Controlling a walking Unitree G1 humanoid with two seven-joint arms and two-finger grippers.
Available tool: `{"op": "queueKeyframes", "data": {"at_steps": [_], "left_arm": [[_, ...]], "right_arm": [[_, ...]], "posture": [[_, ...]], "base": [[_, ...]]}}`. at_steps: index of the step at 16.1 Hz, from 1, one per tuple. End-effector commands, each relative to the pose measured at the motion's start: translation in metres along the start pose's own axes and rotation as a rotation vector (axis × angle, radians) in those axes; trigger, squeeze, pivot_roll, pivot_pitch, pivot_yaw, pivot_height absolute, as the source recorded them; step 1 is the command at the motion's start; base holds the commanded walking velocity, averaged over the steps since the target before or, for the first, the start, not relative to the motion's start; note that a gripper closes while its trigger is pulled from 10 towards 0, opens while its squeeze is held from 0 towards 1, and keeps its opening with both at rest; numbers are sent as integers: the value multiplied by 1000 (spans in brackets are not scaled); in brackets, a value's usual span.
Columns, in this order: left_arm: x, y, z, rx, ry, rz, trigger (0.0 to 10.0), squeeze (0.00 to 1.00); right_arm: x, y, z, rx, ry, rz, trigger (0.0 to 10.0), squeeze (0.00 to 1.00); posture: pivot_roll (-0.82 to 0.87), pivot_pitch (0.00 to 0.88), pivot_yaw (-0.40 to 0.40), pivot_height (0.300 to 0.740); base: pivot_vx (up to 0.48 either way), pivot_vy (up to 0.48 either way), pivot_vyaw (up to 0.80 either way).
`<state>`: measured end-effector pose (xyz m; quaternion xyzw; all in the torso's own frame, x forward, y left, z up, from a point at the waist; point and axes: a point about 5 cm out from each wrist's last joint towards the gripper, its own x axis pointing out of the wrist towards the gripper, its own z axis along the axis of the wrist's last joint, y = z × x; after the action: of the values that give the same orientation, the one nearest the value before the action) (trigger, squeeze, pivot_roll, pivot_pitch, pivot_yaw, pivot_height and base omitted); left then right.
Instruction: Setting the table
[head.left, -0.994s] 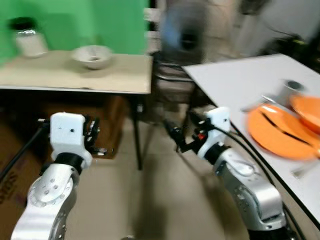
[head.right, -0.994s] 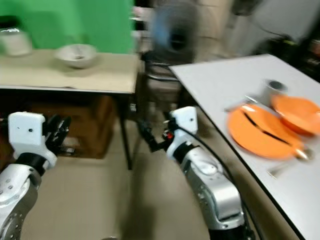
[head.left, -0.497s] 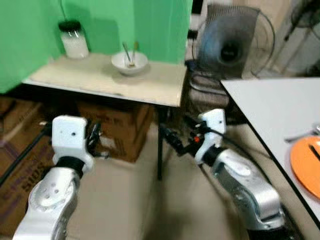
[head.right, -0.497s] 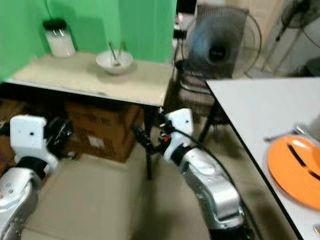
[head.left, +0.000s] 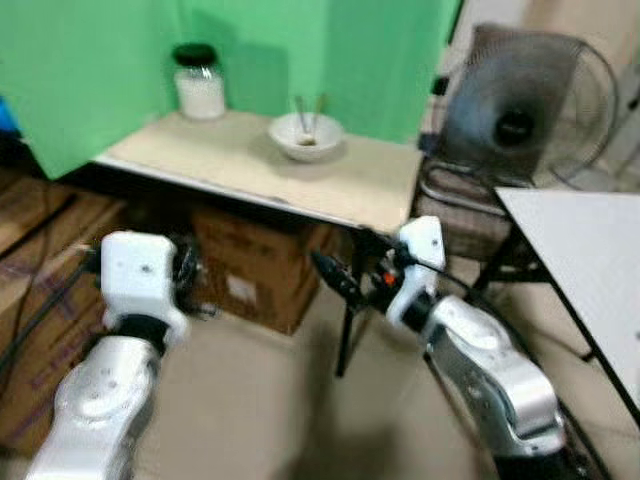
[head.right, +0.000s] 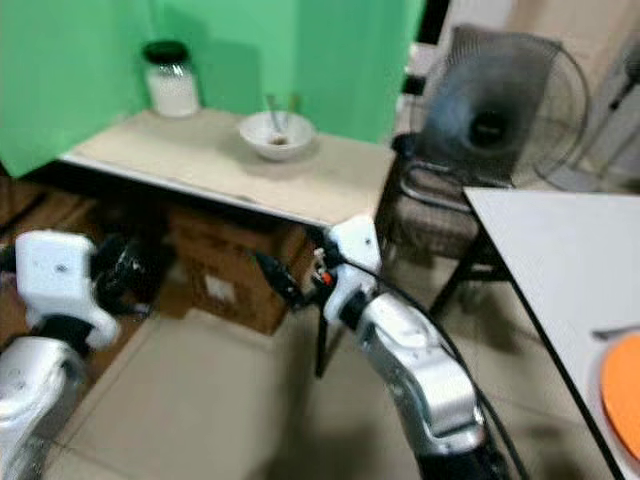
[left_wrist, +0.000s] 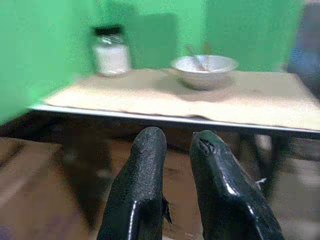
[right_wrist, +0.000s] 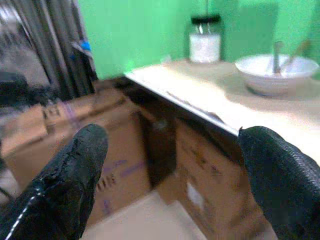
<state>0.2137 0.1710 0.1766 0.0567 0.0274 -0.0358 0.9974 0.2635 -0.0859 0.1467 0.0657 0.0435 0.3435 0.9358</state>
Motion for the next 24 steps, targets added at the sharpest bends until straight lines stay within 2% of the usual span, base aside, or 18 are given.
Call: {"op": "queueKeyframes", "data": {"at_steps": [1,3,4,10,13,14,15,19,24], "left_arm": [[-1,4,3,15,-14,10,10000,0],[-1,5,3,25,-15,12,10000,0],[-2,5,2,33,-11,10,10000,0],[-3,5,2,47,-13,7,10000,0],[-1,7,4,57,-39,7,10000,0],[-1,9,6,43,-75,-1,10000,0],[0,10,6,44,-78,0,10000,0],[-3,16,-3,74,-65,11,10000,0],[-2,17,-4,79,-71,8,10000,0]], "right_arm": [[3,3,5,-6,-24,14,10000,0],[2,-3,4,7,-19,-38,10000,0],[1,-7,5,-35,-19,-64,10000,0],[4,-7,9,-49,-64,-86,10000,0],[5,-13,11,-30,-94,-140,10000,0],[2,-18,11,29,-126,-191,10000,0],[2,-21,11,37,-126,-206,10000,0],[-12,-35,2,19,-119,-278,10000,0],[-11,-33,1,33,-134,-280,10000,0]], "posture": [[61,0,-23,740],[59,0,-26,740],[57,0,-26,740],[67,0,-32,740],[61,0,-26,740],[61,0,-26,740],[48,0,-18,740],[42,0,-11,740],[42,0,-7,740]], "base": [[289,0,0],[306,0,0],[311,0,0],[315,0,0],[331,0,800],[326,0,0],[334,0,0],[337,0,0],[353,0,0]]}}
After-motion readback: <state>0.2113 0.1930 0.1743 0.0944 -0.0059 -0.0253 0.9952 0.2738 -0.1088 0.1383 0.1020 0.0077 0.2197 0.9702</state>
